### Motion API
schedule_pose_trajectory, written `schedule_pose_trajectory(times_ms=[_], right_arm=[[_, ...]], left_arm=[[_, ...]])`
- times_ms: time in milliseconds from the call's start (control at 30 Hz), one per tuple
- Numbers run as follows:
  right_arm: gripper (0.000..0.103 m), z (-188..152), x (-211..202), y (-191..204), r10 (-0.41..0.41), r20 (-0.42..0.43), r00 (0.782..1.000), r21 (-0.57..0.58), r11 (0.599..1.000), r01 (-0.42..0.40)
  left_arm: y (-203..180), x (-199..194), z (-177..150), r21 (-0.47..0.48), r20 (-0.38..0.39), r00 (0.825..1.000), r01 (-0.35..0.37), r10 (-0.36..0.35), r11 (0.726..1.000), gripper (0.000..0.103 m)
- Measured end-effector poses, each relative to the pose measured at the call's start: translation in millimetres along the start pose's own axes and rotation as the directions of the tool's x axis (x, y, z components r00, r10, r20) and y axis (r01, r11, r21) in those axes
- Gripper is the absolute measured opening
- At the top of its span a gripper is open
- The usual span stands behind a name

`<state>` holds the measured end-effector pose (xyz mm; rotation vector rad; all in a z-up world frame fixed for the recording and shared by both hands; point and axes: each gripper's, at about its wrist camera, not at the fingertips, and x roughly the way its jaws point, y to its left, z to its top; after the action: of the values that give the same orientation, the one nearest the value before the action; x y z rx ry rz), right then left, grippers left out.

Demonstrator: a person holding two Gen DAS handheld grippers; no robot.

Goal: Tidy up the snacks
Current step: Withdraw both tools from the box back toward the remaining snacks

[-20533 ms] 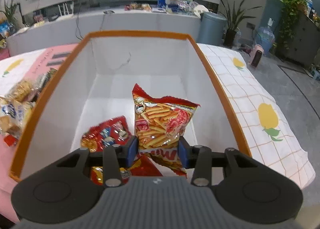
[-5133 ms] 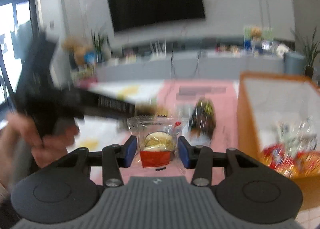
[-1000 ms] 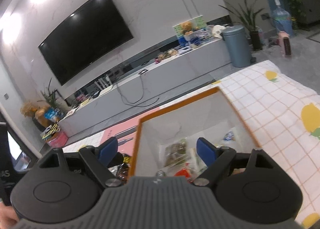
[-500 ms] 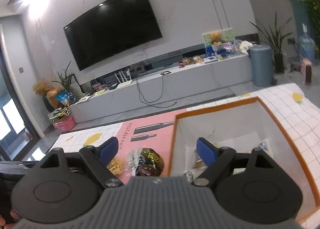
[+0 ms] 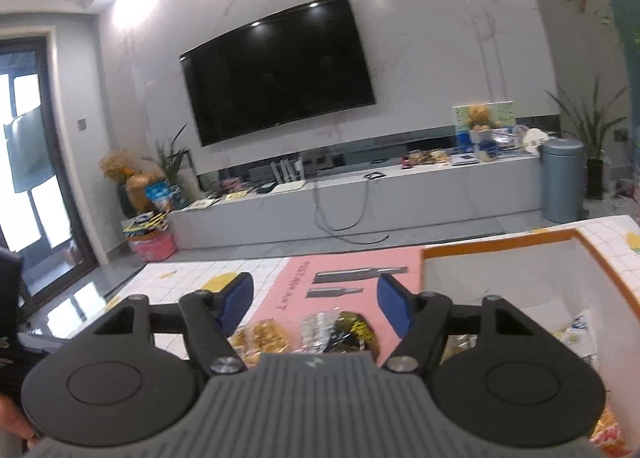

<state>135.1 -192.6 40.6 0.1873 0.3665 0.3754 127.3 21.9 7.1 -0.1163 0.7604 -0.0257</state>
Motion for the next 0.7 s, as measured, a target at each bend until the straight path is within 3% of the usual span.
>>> schedule_pose_trajectory(times_ms=[200,433,633,700], right_arm=[[0.065,-19,23,24,0.002,-0.054,0.999,-0.095,0.995,-0.007],[0.063,-50,55,43,-0.032,-0.126,0.992,-0.172,0.985,0.010],[0.063,-64,80,46,-0.086,-0.178,0.980,-0.197,0.979,0.050],[0.064,-70,84,44,-0.097,-0.196,0.976,-0.189,0.980,0.059]], left_arm=[[29,10,-6,-0.051,-0.013,1.000,-0.008,0.007,0.999,0.090],[45,8,-8,0.060,0.086,0.996,-0.033,0.028,0.998,0.090],[63,28,7,-0.019,0.040,0.999,0.029,-0.028,0.999,0.090],[61,37,13,0.007,0.028,0.999,0.040,-0.040,0.999,0.090]])
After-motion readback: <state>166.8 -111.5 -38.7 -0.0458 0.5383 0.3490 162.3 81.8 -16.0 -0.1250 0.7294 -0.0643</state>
